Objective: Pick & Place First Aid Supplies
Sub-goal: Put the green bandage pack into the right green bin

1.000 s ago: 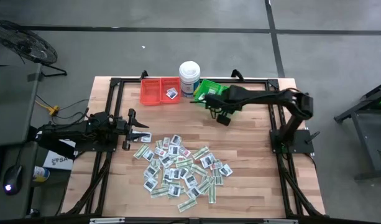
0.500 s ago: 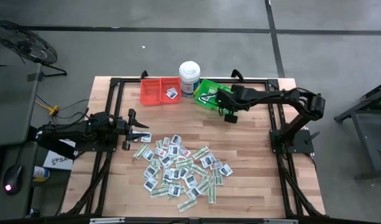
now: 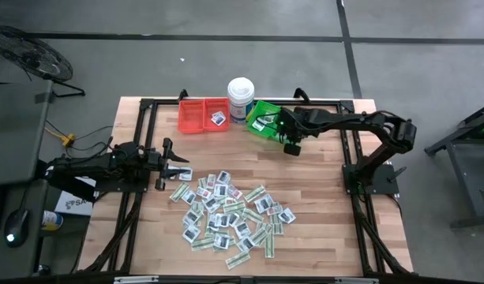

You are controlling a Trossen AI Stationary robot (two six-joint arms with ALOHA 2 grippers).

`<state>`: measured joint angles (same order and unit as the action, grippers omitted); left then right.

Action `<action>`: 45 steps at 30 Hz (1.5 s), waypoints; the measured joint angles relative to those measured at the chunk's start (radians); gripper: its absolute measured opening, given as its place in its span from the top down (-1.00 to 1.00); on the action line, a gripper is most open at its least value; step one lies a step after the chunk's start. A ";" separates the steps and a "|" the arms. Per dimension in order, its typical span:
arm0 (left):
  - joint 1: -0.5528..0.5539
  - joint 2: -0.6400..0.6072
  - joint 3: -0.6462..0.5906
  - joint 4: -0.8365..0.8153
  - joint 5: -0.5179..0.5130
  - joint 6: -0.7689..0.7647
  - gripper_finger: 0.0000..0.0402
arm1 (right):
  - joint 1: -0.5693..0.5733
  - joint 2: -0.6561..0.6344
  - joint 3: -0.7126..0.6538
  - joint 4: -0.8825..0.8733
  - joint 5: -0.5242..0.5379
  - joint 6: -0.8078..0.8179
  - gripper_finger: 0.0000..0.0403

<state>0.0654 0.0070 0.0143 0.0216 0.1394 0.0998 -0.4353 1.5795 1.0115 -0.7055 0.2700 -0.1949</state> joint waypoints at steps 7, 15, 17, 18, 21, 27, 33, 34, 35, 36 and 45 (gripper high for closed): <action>0.000 0.000 0.000 0.000 0.000 0.000 0.30 | -0.031 0.000 0.000 0.006 0.024 0.041 0.30; 0.000 0.000 0.000 0.000 -0.001 0.000 0.30 | -0.045 -0.031 0.001 0.027 0.099 0.198 0.11; 0.000 0.000 0.000 0.000 -0.003 0.000 0.30 | -0.051 -0.032 0.001 0.014 0.102 0.240 0.10; 0.000 0.000 0.000 0.000 -0.004 0.000 0.30 | -0.051 -0.031 0.001 0.008 0.101 0.266 0.10; 0.000 0.000 0.000 0.000 -0.004 0.000 0.30 | -0.043 -0.031 0.001 0.001 0.094 0.333 0.10; 0.000 0.000 0.000 0.000 -0.004 0.000 0.30 | -0.057 -0.031 0.001 0.004 0.082 0.417 0.10; 0.000 0.000 0.000 0.000 -0.003 0.000 0.30 | -0.069 -0.031 0.001 0.015 0.008 0.484 0.10; 0.000 0.000 0.000 0.000 -0.003 0.000 0.30 | -0.073 -0.031 0.001 0.017 0.002 0.494 0.10; 0.000 0.000 0.000 0.000 -0.003 0.000 0.30 | -0.077 -0.031 0.001 0.015 -0.010 0.510 0.10; 0.000 0.000 0.000 0.000 -0.003 0.000 0.30 | -0.081 -0.033 0.001 0.014 -0.036 0.523 0.10; 0.000 0.000 0.000 0.000 0.001 0.000 0.30 | -0.110 -0.062 0.001 0.037 -0.174 0.497 0.10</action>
<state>0.0652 0.0071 0.0143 0.0216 0.1403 0.0998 -0.5453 1.5177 1.0122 -0.6689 0.0959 0.3025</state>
